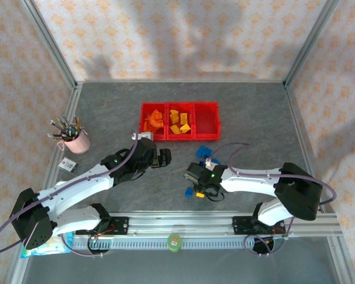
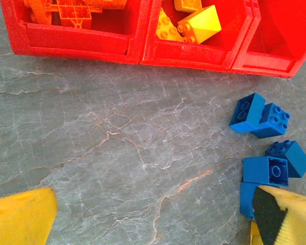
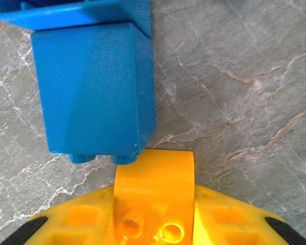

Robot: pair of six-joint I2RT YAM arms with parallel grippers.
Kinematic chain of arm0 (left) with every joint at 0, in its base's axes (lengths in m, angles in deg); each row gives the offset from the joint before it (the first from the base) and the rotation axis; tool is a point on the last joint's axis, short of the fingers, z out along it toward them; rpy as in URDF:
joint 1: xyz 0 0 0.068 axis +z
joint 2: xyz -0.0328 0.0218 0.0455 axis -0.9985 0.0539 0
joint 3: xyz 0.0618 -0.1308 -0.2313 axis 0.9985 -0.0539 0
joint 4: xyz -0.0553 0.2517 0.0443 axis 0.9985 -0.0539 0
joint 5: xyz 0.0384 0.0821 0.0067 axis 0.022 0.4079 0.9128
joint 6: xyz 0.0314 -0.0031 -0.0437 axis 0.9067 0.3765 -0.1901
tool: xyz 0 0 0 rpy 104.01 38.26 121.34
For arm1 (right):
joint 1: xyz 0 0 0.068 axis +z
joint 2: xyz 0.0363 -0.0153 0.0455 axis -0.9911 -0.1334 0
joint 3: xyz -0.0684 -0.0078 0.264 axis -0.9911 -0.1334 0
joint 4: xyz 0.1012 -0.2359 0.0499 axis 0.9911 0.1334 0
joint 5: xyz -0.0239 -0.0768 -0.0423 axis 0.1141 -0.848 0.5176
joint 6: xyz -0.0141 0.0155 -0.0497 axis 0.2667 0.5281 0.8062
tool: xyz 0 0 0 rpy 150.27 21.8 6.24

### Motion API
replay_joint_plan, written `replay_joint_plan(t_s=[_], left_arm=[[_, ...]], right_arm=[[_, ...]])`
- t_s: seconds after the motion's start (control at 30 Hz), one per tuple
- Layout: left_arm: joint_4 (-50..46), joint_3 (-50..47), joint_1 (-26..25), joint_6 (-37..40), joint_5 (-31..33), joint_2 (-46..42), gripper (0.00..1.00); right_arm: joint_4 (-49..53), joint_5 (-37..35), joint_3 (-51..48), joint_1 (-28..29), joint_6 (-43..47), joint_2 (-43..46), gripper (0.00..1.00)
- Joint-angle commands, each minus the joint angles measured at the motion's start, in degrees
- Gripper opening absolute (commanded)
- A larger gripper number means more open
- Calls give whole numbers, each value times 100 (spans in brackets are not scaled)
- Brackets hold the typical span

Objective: Sort the legos into containers by color
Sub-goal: Pick up the lego from the bottom-center of the table, then place the lego in the container.

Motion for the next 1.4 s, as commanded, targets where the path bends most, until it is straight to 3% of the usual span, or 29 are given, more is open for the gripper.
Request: replay_joint_plan(t_s=[0.0,0.2,0.4,0.67,0.93,1.17,1.37], left_arm=[[-36,148,13,21,126,35,99],[-231,470,180,47,187,-48,99],[-325,740,580,89,289,-97,99],[-436,993,1089,76,661,166,99],[-211,879,1490,-106,473,342,99],[-155,869,1543,-47,348,325,99],[-118,834,1541,82,197,111,99]], right_arm=[[113,-479,374,19,200,41,33],[713,-846,1076,-158,749,482,33],[75,-544,1871,-1036,1939,296,33],[-902,-251,3568,-1917,3353,-1425,35],[-870,-8,5200,-2519,3976,-3140,36],[-463,-26,6283,-2601,4224,-3810,60],[-410,102,5981,-2596,4243,-3301,67]])
